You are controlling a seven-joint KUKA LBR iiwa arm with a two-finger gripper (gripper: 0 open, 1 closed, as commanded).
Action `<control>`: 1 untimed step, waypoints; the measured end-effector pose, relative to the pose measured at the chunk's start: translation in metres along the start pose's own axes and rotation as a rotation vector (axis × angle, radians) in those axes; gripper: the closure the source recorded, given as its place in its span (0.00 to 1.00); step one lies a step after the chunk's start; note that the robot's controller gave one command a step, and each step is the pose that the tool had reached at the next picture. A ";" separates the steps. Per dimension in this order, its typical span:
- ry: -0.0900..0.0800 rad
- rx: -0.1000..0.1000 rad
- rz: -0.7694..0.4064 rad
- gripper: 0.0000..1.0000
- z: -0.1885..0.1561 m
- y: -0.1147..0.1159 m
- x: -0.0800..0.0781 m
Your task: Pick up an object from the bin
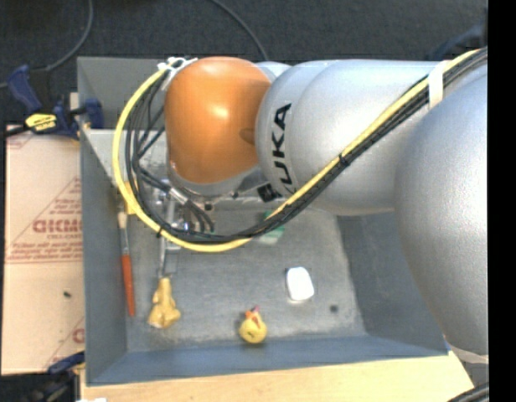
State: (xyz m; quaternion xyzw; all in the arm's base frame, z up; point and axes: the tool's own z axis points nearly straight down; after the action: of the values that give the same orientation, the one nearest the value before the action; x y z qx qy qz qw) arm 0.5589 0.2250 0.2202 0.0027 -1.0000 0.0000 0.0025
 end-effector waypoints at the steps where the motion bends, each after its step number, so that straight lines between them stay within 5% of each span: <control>1: -0.008 -0.002 0.006 0.00 -0.005 -0.002 -0.002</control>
Offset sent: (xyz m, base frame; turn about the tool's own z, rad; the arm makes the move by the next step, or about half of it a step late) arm -0.0589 -0.0139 -0.1502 -0.4148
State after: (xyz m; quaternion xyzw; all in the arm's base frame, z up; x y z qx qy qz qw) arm 0.5608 0.2234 0.2252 -0.0003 -1.0000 -0.0010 -0.0014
